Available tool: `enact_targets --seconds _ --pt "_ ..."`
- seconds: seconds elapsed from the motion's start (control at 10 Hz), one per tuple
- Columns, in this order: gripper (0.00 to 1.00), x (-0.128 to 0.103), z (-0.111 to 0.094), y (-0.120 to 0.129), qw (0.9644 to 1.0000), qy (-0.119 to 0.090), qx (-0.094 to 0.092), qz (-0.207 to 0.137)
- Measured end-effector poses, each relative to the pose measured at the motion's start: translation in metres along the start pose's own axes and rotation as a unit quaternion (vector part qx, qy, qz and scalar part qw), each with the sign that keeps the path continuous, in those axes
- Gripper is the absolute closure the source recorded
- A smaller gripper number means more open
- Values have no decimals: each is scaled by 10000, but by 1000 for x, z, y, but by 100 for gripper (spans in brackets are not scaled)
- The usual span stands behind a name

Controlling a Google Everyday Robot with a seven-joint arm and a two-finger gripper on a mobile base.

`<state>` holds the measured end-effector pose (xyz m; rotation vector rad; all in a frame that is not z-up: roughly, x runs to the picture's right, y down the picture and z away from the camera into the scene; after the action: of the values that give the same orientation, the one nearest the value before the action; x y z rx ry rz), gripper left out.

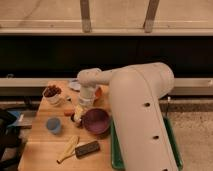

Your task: Stack cups on top of each other

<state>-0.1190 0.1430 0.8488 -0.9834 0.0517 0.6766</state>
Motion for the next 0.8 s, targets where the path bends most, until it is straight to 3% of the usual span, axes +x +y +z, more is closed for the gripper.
enact_targets --seconds 0.4,0.6,0.8 --pt "84 1 4 6 10000 -20 -88 -43" --pt "99 -1 -2 11 9999 -49 -79 -99" --pt "100 -10 -22 24 9995 -180 -30 -266"
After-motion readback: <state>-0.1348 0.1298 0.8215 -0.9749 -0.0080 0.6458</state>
